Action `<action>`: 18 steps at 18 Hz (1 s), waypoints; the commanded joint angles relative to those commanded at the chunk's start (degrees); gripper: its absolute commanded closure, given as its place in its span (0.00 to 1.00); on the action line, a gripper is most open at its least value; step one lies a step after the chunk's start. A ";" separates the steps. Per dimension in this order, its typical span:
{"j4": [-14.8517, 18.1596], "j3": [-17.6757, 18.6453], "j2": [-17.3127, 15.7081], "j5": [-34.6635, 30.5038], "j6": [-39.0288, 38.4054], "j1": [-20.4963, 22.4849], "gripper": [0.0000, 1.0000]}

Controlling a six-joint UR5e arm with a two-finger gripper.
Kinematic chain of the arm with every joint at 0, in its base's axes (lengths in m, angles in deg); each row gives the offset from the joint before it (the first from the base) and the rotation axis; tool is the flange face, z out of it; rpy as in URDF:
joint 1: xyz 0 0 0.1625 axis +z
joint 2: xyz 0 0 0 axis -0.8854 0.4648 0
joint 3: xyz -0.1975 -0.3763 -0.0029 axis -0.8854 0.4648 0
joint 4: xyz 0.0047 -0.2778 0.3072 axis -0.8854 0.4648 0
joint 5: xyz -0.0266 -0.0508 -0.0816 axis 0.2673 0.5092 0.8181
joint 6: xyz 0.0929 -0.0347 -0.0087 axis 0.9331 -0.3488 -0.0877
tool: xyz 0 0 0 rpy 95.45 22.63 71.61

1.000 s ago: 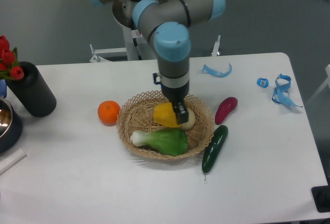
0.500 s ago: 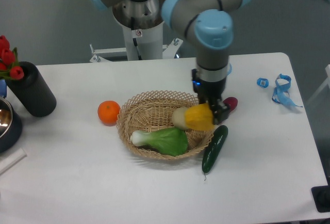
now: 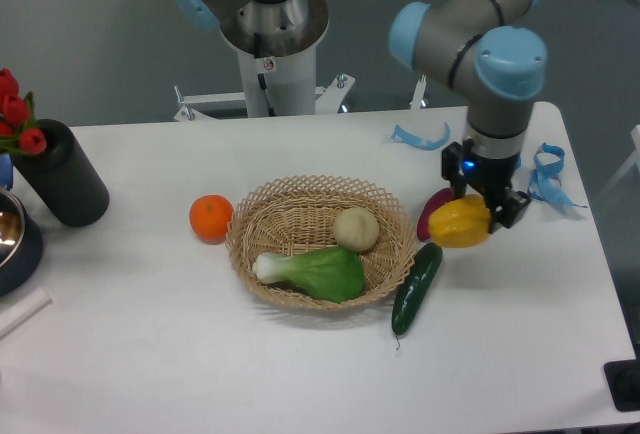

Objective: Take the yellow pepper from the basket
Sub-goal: 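Carry the held yellow pepper away from the basket, past the sweet potato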

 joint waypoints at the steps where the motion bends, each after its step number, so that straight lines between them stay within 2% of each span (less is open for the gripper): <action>1: 0.00 -0.09 0.09 0.00 -0.27 -0.09 0.40; 7: -0.09 -2.72 1.76 -0.52 -5.10 -0.61 0.40; 14: 0.17 -5.89 3.96 -5.71 -6.25 -2.10 0.40; 18: 0.18 -5.36 3.35 -6.85 -6.16 -2.55 0.39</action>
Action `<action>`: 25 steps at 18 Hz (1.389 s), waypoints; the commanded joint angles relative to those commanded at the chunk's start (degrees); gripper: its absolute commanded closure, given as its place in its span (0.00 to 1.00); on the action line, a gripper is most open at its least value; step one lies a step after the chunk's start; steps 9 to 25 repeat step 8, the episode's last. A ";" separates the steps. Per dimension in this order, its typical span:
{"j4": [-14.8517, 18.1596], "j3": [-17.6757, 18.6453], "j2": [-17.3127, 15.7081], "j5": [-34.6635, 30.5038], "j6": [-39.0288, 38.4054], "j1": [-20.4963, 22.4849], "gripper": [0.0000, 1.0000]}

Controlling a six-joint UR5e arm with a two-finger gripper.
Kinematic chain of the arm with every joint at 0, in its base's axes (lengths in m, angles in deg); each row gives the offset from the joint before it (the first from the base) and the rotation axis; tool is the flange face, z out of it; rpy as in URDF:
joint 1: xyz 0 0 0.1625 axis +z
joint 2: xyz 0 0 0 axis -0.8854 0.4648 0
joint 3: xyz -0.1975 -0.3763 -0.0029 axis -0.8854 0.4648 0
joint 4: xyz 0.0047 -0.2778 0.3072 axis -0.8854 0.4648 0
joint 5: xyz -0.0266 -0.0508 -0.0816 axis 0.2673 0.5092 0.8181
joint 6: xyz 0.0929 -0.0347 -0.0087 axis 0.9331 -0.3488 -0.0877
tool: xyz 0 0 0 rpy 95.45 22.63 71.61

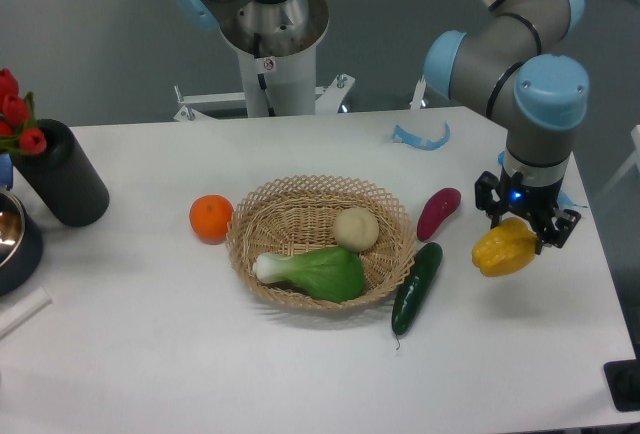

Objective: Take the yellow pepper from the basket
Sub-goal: 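Carry the held yellow pepper away from the basket, past the sweet potato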

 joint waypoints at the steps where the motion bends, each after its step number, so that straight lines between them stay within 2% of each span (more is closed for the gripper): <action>1: 0.26 -0.26 0.00 0.00 0.09 0.09 0.39; 7: 0.62 -1.32 -0.27 -0.17 -0.44 0.00 0.38; 25: 0.53 -1.32 -0.18 0.00 -0.35 0.09 0.38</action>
